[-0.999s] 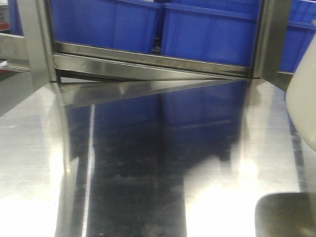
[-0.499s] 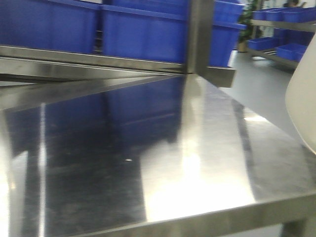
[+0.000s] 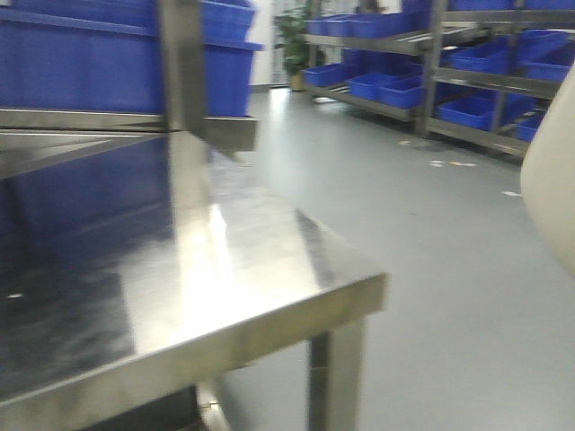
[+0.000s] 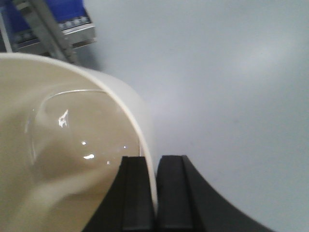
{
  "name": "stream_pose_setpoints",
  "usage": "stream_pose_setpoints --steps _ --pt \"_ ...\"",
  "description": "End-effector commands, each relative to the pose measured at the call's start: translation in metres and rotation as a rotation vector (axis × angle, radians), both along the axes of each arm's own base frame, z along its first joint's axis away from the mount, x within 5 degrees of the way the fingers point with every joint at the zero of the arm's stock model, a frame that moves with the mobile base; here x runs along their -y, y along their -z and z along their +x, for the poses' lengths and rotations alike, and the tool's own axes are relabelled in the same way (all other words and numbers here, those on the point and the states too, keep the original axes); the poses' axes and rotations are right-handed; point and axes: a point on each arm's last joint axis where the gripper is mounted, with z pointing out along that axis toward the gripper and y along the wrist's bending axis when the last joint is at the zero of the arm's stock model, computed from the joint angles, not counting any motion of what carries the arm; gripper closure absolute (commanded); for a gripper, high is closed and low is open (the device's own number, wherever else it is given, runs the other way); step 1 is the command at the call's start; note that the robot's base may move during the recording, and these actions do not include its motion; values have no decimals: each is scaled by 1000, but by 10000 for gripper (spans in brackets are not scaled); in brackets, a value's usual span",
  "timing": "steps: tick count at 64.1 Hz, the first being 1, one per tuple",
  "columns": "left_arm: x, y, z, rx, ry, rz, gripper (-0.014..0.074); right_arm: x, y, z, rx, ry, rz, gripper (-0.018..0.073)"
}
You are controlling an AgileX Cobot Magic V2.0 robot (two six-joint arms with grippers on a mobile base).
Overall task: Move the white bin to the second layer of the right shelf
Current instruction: 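Hold the bin in the right gripper and turn the base away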
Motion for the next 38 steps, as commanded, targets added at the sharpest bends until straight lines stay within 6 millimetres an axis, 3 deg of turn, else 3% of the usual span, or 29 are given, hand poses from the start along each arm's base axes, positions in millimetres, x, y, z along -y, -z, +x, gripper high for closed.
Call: stream_pose_setpoints --steps 1,38 --pt "0 1 0 68 -1 -19 512 0 -14 3 103 4 9 505" --pt "0 1 0 68 -1 -19 512 0 -14 3 103 4 9 505"
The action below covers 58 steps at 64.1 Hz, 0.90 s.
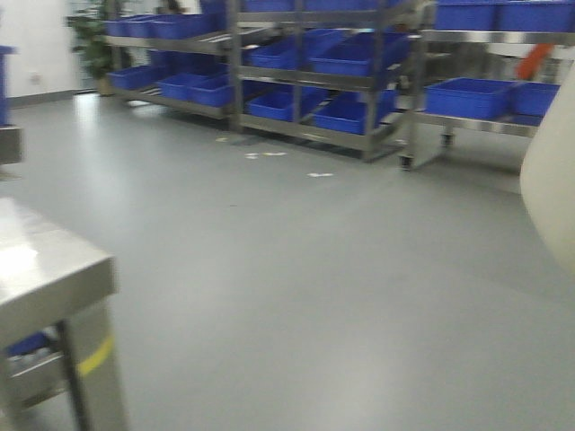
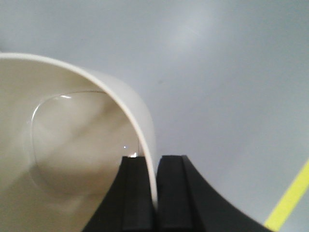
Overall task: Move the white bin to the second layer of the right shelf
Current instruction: 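Hold the bin in the right gripper and turn the base away, then drive forward along the yellow floor line holding the bin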
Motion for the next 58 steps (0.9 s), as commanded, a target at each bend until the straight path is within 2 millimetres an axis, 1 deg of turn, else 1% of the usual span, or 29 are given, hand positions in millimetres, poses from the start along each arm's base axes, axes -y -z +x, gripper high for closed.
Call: stream_pose_setpoints --steps 1,58 --pt "0 1 0 68 -1 -19 512 0 -14 3 103 4 9 505" --pt "0 1 0 68 -1 -19 512 0 -14 3 103 4 9 505"
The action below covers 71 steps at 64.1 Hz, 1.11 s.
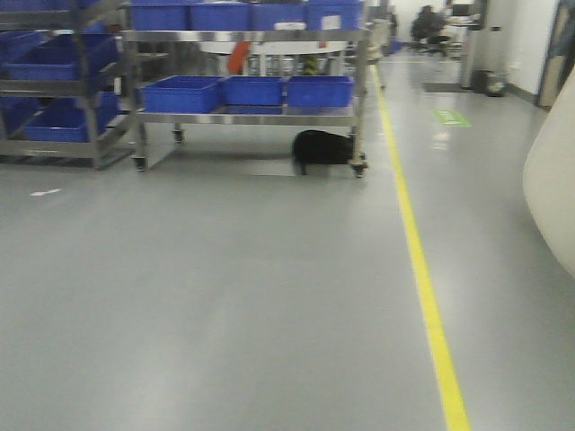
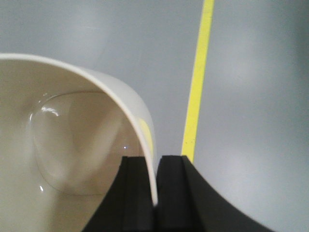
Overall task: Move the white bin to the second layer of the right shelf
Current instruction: 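Drive forward along the yellow floor line holding the bin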
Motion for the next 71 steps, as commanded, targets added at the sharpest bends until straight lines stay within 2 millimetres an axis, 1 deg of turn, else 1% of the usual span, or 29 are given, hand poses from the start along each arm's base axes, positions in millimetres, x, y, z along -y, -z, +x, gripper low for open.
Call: stream_pose_setpoints --steps 1,71 --pt "0 1 0 68 -1 -19 512 0 -14 3 103 4 9 505" --pt "0 1 0 68 -1 -19 512 0 -14 3 99 4 9 505"
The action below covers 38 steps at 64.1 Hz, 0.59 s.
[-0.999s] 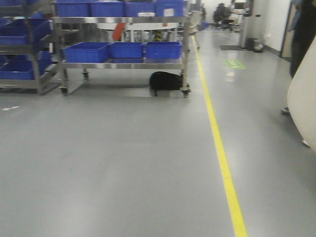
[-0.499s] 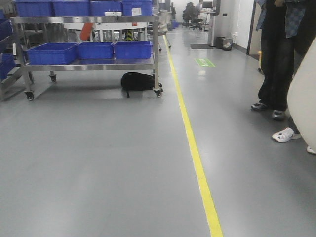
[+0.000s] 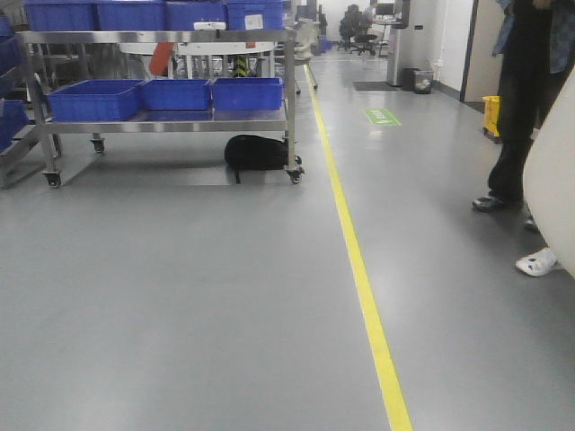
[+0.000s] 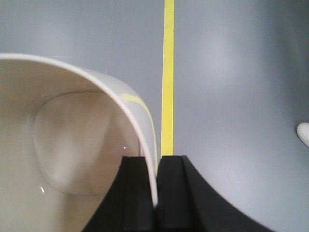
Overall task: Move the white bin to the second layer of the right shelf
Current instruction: 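Drive forward along the yellow floor line holding the bin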
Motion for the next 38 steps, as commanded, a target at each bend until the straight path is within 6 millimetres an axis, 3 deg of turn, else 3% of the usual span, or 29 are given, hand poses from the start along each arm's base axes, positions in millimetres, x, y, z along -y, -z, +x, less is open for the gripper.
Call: stream_pose_setpoints --steps 1,38 --pt "0 1 0 68 -1 -19 512 0 -14 3 101 4 9 505" --pt "0 1 0 68 -1 -19 512 0 -14 3 101 4 9 505"
